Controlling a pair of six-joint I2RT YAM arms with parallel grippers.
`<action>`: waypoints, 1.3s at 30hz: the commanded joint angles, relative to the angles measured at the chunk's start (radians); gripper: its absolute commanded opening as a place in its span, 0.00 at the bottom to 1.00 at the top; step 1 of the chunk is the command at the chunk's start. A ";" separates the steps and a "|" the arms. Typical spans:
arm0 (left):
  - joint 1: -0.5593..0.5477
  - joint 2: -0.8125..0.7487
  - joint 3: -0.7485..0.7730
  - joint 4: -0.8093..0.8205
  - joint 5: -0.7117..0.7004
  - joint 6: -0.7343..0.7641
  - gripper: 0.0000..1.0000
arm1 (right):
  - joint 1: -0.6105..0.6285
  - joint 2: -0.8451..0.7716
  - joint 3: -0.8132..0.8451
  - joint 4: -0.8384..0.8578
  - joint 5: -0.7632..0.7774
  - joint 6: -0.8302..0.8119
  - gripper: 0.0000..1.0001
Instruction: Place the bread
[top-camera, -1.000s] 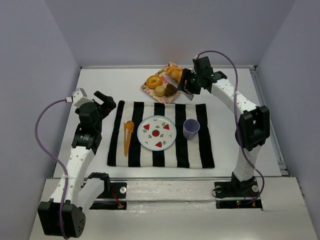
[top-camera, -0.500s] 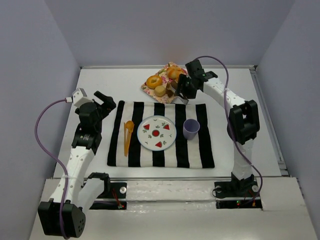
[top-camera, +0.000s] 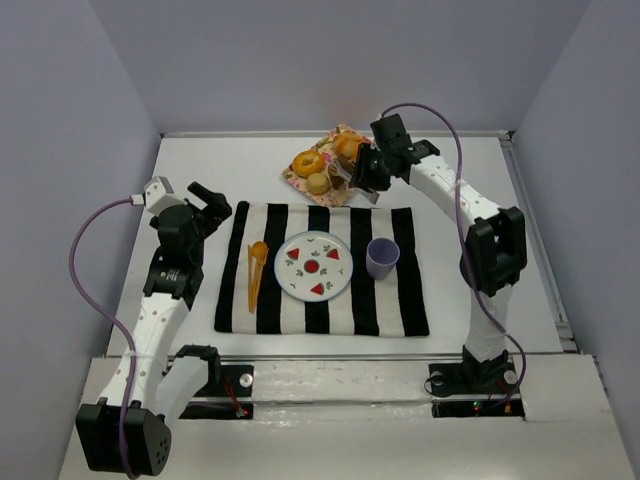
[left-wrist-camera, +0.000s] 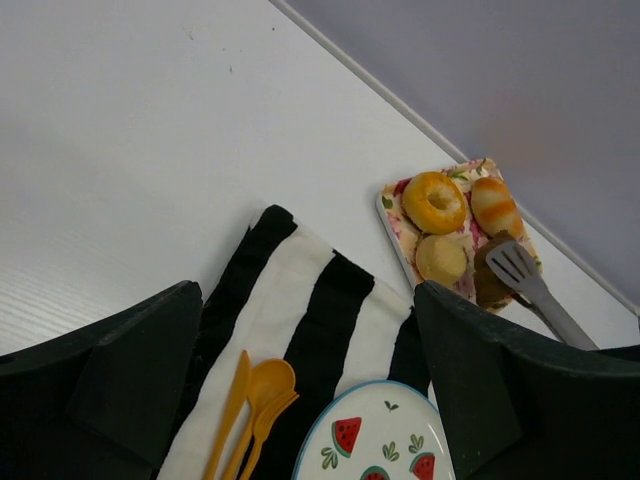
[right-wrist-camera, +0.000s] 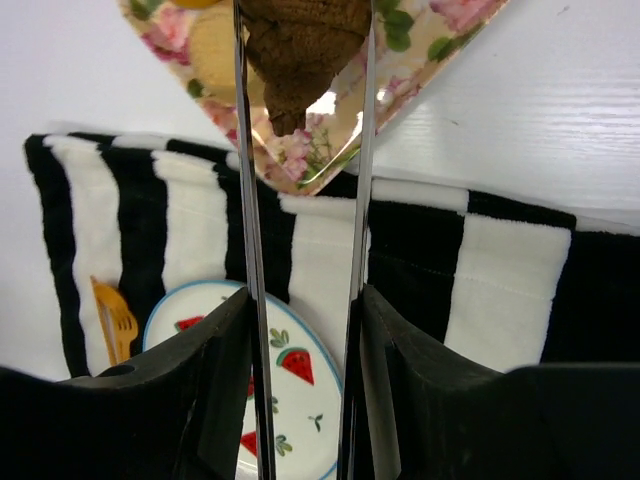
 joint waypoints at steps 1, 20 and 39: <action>0.006 -0.026 -0.009 0.029 0.002 0.002 0.99 | 0.023 -0.255 -0.073 0.093 -0.037 -0.136 0.28; 0.006 -0.065 -0.018 -0.039 -0.007 -0.032 0.99 | 0.397 -0.612 -0.666 0.035 -0.045 -0.227 0.45; 0.006 -0.052 -0.018 -0.037 -0.072 -0.014 0.99 | 0.359 -0.518 -0.441 0.052 0.176 -0.225 0.62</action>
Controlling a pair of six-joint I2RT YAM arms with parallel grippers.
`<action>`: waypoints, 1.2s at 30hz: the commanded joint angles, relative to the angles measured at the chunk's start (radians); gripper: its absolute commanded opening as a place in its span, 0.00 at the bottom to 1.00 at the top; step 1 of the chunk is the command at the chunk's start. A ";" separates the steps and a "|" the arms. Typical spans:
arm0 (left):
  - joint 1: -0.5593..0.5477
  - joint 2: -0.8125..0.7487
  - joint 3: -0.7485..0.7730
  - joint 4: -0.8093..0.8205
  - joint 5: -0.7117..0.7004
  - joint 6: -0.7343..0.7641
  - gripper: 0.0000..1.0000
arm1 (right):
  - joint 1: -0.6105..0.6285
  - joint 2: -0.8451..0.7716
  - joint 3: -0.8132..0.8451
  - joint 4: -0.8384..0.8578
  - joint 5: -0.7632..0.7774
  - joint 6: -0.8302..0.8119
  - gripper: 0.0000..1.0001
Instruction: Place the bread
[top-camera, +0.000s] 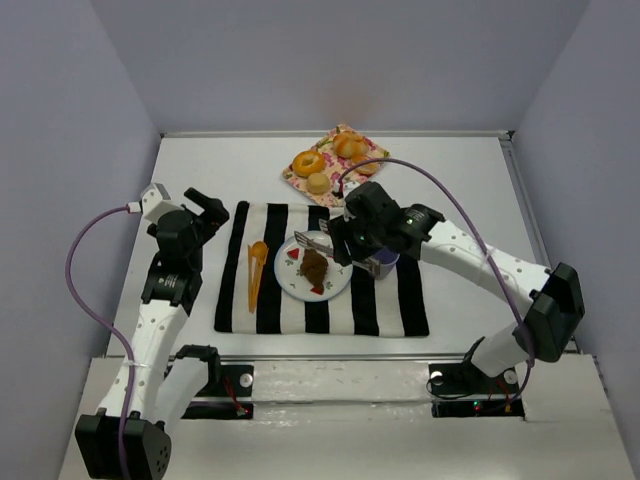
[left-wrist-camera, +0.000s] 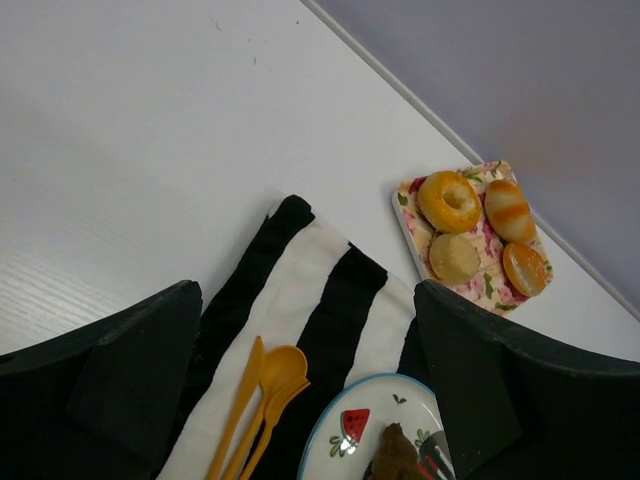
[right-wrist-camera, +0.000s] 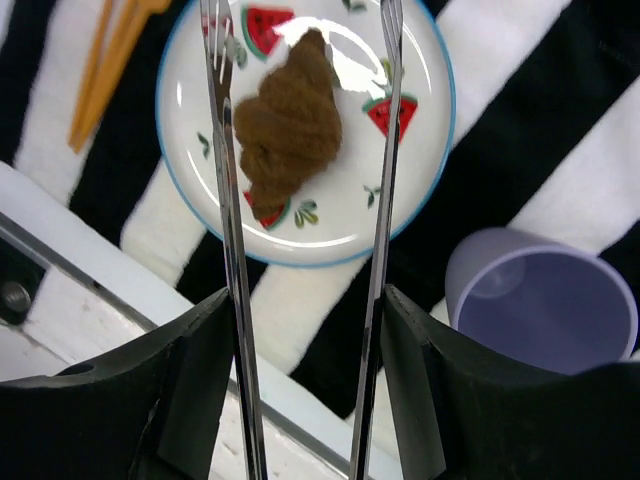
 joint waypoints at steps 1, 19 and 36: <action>0.006 -0.001 -0.002 0.022 -0.040 0.013 0.99 | -0.074 0.044 0.147 0.054 0.083 0.004 0.62; 0.006 0.024 0.007 -0.009 -0.092 0.016 0.99 | -0.264 0.484 0.560 0.058 -0.063 -0.096 0.66; 0.006 0.003 0.002 -0.016 -0.106 0.013 0.99 | -0.292 0.595 0.612 0.055 -0.075 -0.059 0.45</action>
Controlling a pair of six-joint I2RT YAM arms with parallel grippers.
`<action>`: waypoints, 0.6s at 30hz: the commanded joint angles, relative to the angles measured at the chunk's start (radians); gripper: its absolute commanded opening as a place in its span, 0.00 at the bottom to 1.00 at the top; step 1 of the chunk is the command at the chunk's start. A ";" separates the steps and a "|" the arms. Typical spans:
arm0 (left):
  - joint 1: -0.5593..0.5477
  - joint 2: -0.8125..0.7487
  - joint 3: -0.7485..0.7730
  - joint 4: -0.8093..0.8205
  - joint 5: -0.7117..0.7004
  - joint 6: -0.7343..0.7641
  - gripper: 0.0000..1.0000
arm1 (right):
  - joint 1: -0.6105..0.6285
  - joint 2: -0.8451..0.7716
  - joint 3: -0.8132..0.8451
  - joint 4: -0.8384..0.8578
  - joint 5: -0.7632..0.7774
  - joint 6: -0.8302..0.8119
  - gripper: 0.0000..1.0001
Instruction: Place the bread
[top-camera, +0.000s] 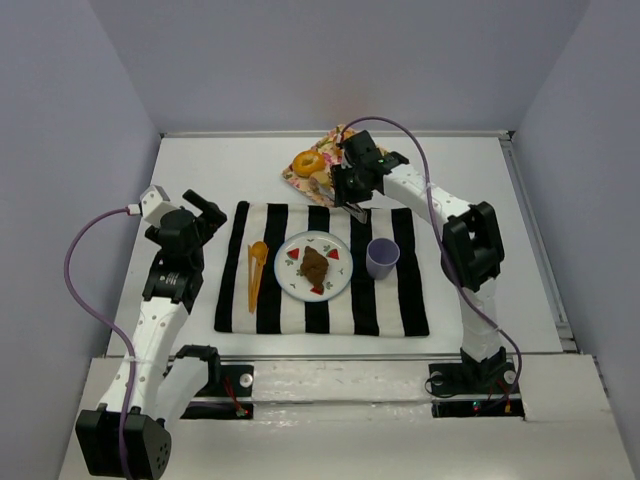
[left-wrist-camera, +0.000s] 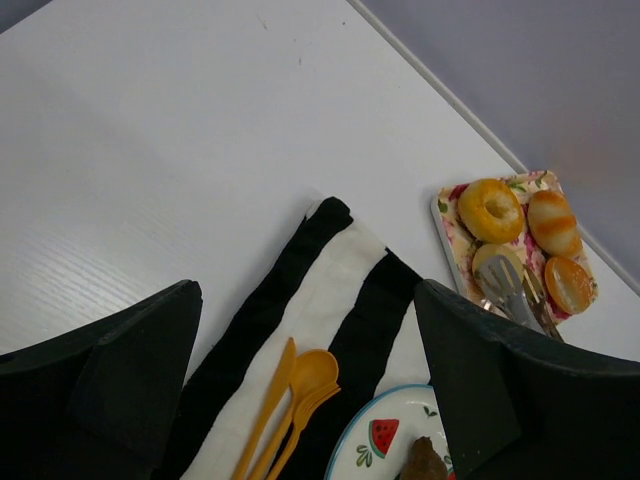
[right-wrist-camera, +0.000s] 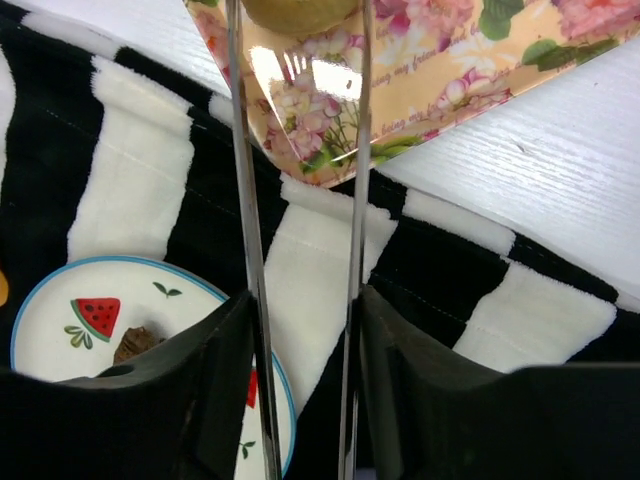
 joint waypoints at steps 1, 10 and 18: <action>0.006 -0.020 -0.001 0.015 -0.034 0.007 0.99 | -0.003 -0.049 0.056 0.033 -0.026 0.002 0.37; 0.006 -0.031 -0.002 0.015 -0.014 0.003 0.99 | -0.003 -0.354 -0.204 0.147 -0.173 -0.018 0.28; 0.006 -0.056 -0.013 0.017 -0.007 -0.002 0.99 | 0.255 -0.644 -0.481 0.172 -0.133 -0.017 0.33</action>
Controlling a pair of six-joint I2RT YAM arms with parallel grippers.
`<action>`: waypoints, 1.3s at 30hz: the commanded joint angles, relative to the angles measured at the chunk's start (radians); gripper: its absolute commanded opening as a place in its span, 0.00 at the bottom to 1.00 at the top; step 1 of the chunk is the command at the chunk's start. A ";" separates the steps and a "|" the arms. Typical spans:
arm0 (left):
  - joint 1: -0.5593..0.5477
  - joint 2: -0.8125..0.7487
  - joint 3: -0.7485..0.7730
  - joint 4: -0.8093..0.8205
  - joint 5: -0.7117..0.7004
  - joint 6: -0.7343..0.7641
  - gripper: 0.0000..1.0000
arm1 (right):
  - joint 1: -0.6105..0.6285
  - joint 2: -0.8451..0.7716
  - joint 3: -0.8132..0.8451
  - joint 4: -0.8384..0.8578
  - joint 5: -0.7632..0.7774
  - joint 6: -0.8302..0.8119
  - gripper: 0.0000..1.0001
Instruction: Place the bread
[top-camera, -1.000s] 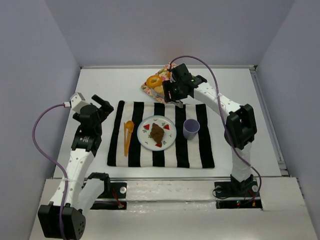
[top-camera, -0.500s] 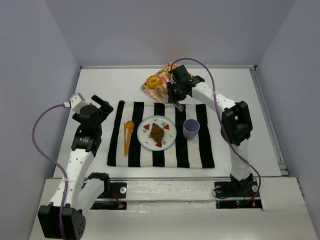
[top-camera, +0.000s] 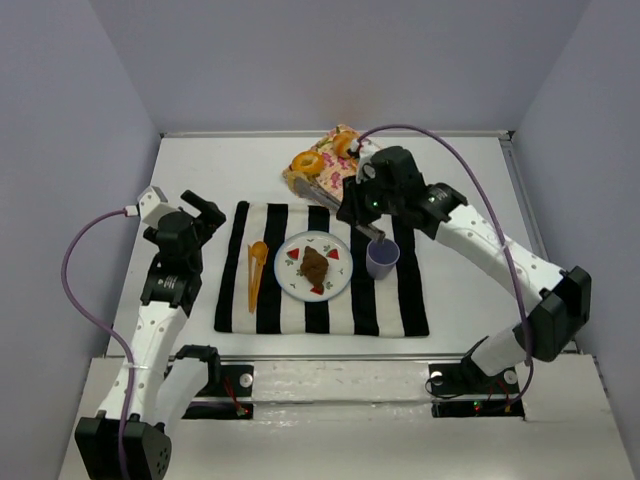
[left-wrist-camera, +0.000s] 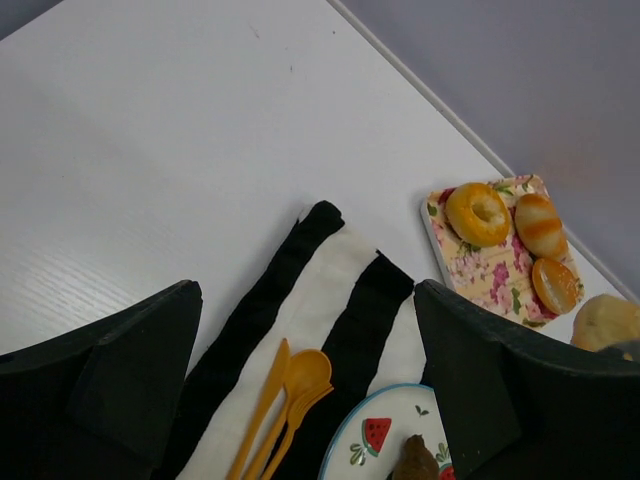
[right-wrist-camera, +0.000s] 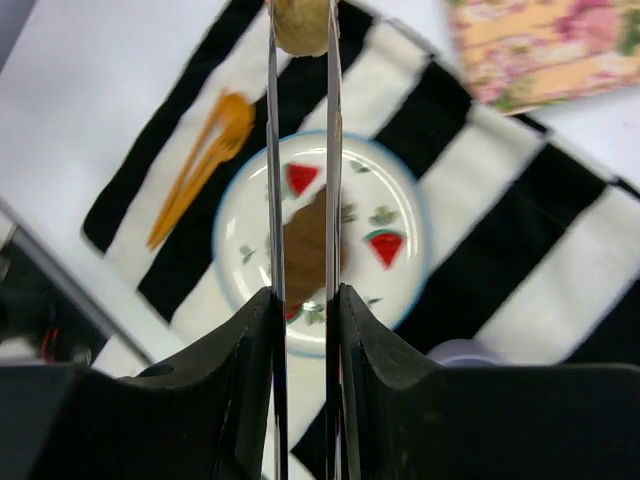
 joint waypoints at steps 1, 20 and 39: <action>0.006 -0.032 -0.013 0.021 -0.010 -0.001 0.99 | 0.191 -0.078 -0.101 0.049 -0.016 -0.005 0.34; 0.005 -0.081 -0.030 0.029 0.026 -0.020 0.99 | 0.331 -0.088 -0.262 -0.057 0.196 0.165 0.64; 0.005 -0.075 -0.032 0.029 0.010 -0.015 0.99 | 0.340 -0.115 -0.090 -0.015 0.431 0.165 0.56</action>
